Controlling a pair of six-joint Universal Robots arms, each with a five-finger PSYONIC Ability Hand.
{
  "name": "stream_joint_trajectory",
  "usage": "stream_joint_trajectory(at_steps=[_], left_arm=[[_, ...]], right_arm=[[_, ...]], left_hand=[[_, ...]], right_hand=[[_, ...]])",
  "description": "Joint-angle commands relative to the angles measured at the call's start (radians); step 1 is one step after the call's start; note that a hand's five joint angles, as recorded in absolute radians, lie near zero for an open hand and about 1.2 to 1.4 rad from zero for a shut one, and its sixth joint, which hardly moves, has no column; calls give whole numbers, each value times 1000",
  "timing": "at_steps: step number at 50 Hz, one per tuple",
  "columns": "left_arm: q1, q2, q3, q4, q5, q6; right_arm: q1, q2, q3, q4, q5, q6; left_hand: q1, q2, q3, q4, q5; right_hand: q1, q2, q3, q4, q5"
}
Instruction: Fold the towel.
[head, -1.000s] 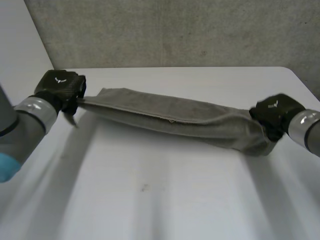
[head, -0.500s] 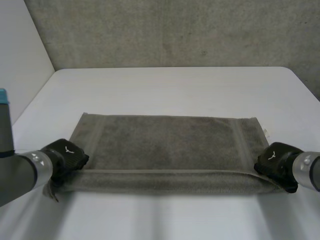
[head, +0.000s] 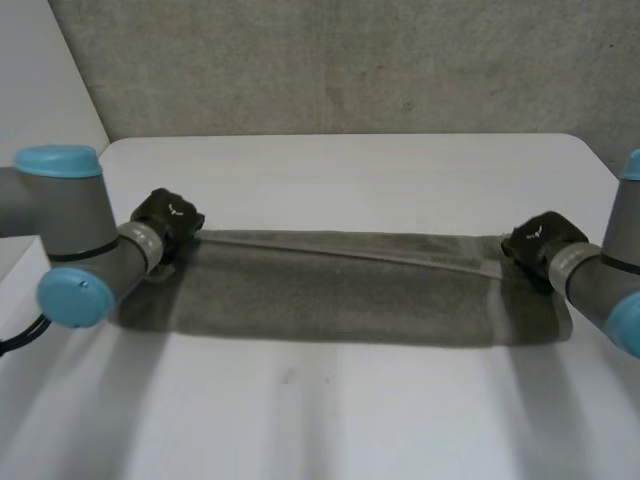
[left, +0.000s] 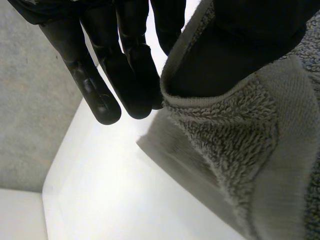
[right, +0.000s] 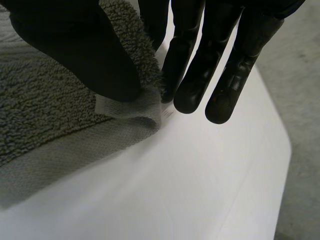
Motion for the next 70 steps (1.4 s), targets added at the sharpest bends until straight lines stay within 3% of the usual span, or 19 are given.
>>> stream_joint_trajectory(at_steps=[1, 11, 15, 16, 17, 18, 19, 20, 22, 35, 47, 52, 55, 57, 58, 60, 61, 65, 70], left_arm=[[-18, -190, 248, -1, 11, 3], [-18, -296, 393, 7, 22, 6], [-18, -313, 413, 10, 70, 7], [-18, -314, 413, 13, 80, 7], [-18, -314, 410, 16, 85, 9], [-18, -314, 410, 16, 85, 9], [-18, -311, 407, 16, 84, 13], [-20, -308, 407, 16, 81, 15], [-21, -301, 408, 16, 81, 12], [-40, -98, 373, 30, 79, -2], [9, 46, 187, 22, 85, -66], [20, 157, 46, 18, 88, -178], [26, 221, -37, 16, 87, -290], [26, 282, -121, 15, 87, -454], [26, 282, -121, 15, 87, -455], [26, 336, -197, 15, 87, -635], [26, 336, -198, 15, 87, -636], [26, 405, -308, 16, 91, -885], [26, 462, -403, 47, 91, -1026]], right_arm=[[17, 104, -103, -141, 11, 26], [31, 203, -206, -178, 45, 23], [37, 231, -234, -178, 49, 20], [37, 239, -240, -177, 53, 19], [39, 242, -243, -177, 59, 19], [39, 242, -243, -177, 59, 19], [40, 242, -248, -177, 69, 19], [40, 240, -255, -177, 85, 19], [40, 233, -268, -177, 100, 22], [28, -4, -280, -190, 89, 171], [25, -172, -119, -177, 49, 206], [-4, -232, -35, -131, 39, 207], [-38, -270, 28, -60, -13, 232], [-50, -275, 57, -19, -49, 260], [-62, -277, 86, 18, -87, 293], [-78, -275, 115, 49, -125, 324], [-95, -275, 151, 64, -163, 341], [-135, -269, 214, 53, -216, 353], [-187, -209, 312, -107, -257, 352]], left_hand=[[204, 179, 180, 179, 180], [204, 179, 180, 179, 180], [204, 179, 180, 179, 180], [204, 179, 180, 179, 180], [-118, -144, -142, -143, -143], [-121, -147, -145, -146, -146], [-613, -638, -636, -638, -637], [-882, -907, -906, -907, -906], [-911, -936, -935, -936, -935], [-964, -989, -988, -989, -988], [-982, -1007, -1005, -1007, -1006], [-982, -1007, -1005, -1007, -1006], [-988, -1013, -1011, -1013, -1012], [-993, -1019, -1017, -1018, -1018], [-993, -1019, -1017, -1018, -1018], [-999, -1025, -1023, -1024, -1024], [-999, -1025, -1023, -1024, -1024], [-1005, -1030, -1029, -1030, -1029], [-1005, -1030, -1029, -1030, -1029]], right_hand=[[436, 214, 202, 199, 228], [436, 214, 202, 199, 228], [436, 214, 202, 199, 228], [330, 108, 95, 93, 122], [-84, -306, -319, -321, -292], [-88, -310, -323, -325, -296], [-422, -644, -657, -660, -630], [-696, -918, -931, -933, -904], [-785, -1007, -1020, -1023, -993], [-785, -1007, -1020, -1023, -993], [-785, -1007, -1020, -1023, -993], [-785, -1007, -1020, -1023, -993], [-785, -1007, -1020, -1023, -993], [-785, -1007, -1020, -1023, -993], [-785, -1007, -1020, -1023, -993], [-785, -1007, -1020, -1023, -993], [-785, -1007, -1020, -1023, -993], [-785, -1007, -1020, -1023, -993], [-626, -848, -861, -863, -834]])
